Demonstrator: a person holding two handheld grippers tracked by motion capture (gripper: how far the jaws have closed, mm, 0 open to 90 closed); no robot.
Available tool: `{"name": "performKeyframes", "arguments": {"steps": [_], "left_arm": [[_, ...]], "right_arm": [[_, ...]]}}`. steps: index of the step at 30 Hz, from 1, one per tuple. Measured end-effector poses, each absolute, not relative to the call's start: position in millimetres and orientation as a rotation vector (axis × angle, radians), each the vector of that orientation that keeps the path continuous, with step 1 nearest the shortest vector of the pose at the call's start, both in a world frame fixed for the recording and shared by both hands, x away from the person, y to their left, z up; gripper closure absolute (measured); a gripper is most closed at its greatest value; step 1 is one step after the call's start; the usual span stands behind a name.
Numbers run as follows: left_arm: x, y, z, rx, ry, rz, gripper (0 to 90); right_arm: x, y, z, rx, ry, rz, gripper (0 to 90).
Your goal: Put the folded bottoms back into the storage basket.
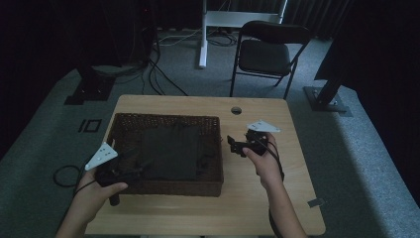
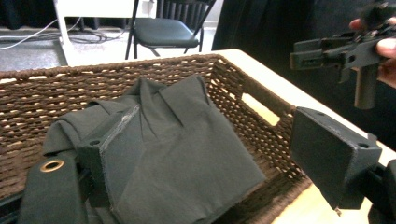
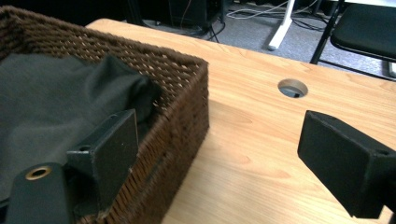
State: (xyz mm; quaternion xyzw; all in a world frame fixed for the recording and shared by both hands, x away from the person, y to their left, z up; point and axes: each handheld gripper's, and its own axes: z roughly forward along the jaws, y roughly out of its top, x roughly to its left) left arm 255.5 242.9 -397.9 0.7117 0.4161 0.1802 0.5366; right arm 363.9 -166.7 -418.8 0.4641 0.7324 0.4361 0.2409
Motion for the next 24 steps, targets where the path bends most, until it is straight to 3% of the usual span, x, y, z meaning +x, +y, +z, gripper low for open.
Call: {"name": "performKeyframes", "arguments": {"steps": [24], "left_arm": [[191.8,238.2,-429.7,1.716,0.943,0.439,18.4]], "right_arm": [[339.9,-219.4,-447.7,1.325,1.946,1.167,11.7]]}}
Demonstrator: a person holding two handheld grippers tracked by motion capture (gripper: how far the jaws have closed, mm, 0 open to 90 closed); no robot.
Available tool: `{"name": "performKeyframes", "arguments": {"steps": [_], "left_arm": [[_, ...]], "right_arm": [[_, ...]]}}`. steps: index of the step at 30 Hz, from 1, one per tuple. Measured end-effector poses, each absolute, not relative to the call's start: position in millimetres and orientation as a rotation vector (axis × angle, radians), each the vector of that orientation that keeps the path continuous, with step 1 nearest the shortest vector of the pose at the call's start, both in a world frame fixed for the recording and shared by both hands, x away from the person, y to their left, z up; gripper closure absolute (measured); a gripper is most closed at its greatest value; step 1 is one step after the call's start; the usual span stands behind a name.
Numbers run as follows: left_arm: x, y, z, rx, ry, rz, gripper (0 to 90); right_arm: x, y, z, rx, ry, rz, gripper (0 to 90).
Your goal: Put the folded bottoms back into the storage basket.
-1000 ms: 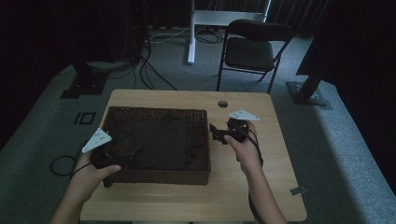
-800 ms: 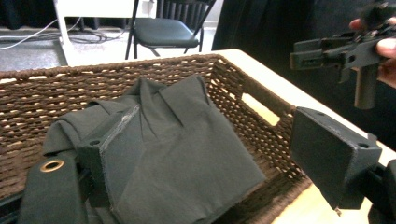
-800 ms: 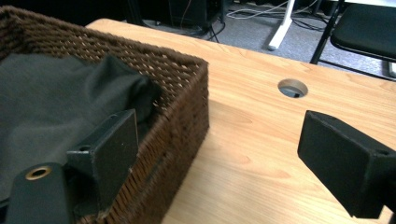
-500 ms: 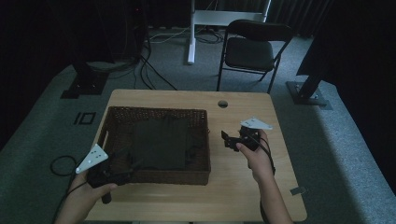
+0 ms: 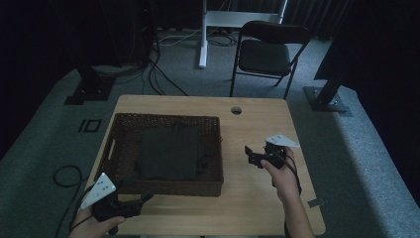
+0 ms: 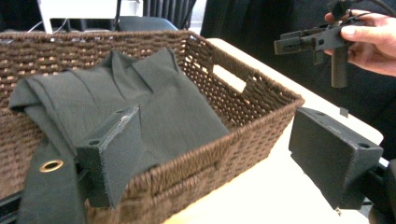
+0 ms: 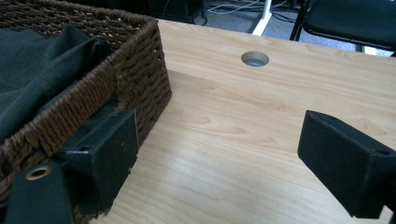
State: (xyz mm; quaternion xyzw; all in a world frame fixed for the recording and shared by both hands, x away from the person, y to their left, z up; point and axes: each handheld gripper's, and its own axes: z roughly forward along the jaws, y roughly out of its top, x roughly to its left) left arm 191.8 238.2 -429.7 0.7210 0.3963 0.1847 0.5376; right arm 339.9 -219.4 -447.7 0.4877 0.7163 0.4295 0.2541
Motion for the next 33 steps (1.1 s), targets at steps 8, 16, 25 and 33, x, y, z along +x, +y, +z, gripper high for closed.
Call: {"name": "performKeyframes", "arguments": {"steps": [8,16,25,33], "left_arm": [[180.7,240.2,-453.1,1.710,0.984,0.423,18.4],[178.1,239.7,-484.0,1.730,1.048,0.408,18.4],[178.8,245.9,-506.4,1.752,1.114,0.440,18.4],[181.6,253.1,-526.0,1.740,1.193,0.457,18.4]], "right_arm": [[335.1,-232.4,-463.7,1.370,1.932,1.169,11.7],[331.4,-239.3,-482.1,1.401,1.929,1.159,11.7],[330.6,-251.1,-503.4,1.465,1.908,1.113,11.7],[326.9,-264.2,-518.0,1.517,1.887,1.050,11.7]]}}
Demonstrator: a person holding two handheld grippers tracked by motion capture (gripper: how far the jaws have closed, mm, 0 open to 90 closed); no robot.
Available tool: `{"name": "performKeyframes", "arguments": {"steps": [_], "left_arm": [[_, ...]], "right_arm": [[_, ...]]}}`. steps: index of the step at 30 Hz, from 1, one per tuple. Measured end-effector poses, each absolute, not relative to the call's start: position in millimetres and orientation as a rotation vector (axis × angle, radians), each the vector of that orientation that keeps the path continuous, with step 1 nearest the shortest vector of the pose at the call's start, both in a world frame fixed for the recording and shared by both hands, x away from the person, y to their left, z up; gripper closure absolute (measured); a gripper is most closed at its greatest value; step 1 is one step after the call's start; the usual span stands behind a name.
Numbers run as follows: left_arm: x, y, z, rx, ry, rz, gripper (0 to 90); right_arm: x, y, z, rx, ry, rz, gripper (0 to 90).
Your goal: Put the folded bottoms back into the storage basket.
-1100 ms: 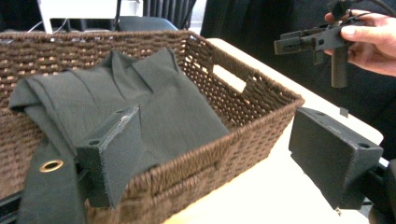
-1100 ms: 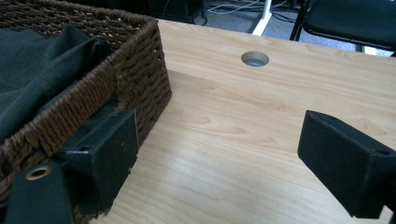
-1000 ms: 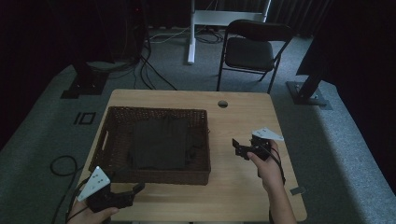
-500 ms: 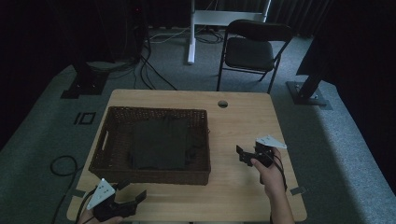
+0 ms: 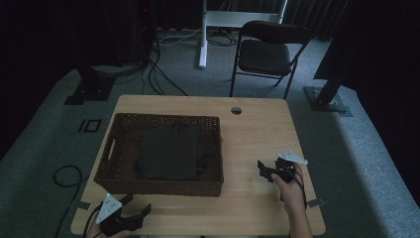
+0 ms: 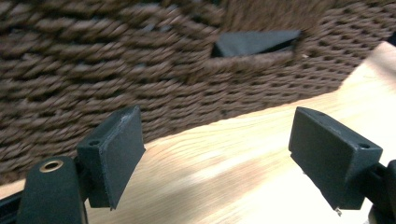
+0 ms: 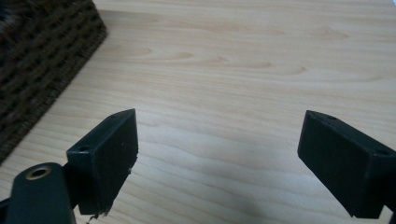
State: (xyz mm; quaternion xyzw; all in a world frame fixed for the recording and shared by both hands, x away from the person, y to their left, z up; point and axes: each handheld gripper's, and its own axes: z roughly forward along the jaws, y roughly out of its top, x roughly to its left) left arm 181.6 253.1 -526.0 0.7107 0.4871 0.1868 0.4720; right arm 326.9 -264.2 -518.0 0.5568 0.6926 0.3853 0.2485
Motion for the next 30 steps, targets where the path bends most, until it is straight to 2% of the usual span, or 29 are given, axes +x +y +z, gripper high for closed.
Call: {"name": "performKeyframes", "arguments": {"steps": [9,30], "left_arm": [[186.8,267.2,-541.1,1.696,1.278,0.495,18.4],[187.5,286.0,-550.8,1.693,1.475,0.632,18.5]], "right_arm": [[313.7,-277.0,-527.2,1.571,1.844,1.004,11.7],[267.3,-316.0,-548.9,1.679,1.825,0.917,12.0]]}}
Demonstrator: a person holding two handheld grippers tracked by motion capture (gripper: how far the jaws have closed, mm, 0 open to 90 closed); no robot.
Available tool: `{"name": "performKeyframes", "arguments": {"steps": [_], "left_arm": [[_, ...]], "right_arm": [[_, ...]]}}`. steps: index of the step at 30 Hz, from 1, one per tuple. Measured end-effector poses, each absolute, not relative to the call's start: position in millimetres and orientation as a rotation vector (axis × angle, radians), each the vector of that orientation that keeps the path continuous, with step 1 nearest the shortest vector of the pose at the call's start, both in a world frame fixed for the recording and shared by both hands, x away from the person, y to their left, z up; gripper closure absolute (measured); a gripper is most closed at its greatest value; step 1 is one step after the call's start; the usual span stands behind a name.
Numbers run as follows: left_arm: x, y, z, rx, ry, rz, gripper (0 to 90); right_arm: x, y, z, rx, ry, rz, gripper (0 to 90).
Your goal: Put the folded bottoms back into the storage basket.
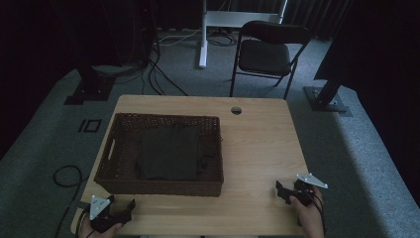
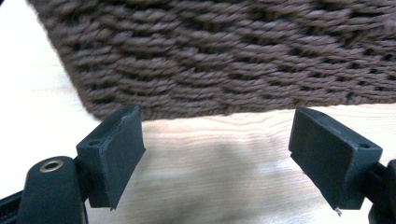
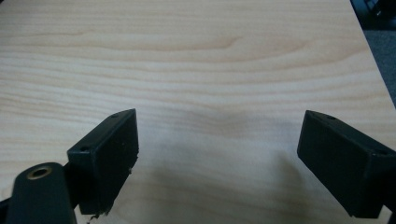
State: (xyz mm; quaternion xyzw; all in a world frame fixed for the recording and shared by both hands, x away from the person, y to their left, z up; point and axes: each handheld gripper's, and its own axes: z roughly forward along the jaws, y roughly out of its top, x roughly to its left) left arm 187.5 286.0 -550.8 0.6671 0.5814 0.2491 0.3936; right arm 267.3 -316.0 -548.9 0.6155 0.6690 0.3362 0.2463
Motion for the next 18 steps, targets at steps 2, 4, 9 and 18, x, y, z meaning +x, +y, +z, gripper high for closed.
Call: {"name": "performKeyframes", "arguments": {"steps": [2,4,9,18], "left_arm": [[187.4,287.4,-552.7,1.700,1.484,0.646,18.5],[187.7,288.6,-554.9,1.701,1.494,0.651,18.5],[189.7,292.3,-559.6,1.724,1.520,0.698,18.5],[194.2,295.3,-568.8,1.725,1.493,0.806,15.2]], "right_arm": [[265.5,-319.0,-550.4,1.691,1.822,0.910,12.0],[263.7,-322.1,-551.0,1.701,1.819,0.897,12.0],[259.9,-326.4,-553.5,1.702,1.829,0.876,12.6],[261.0,-322.7,-554.2,1.651,1.869,0.817,13.0]]}}
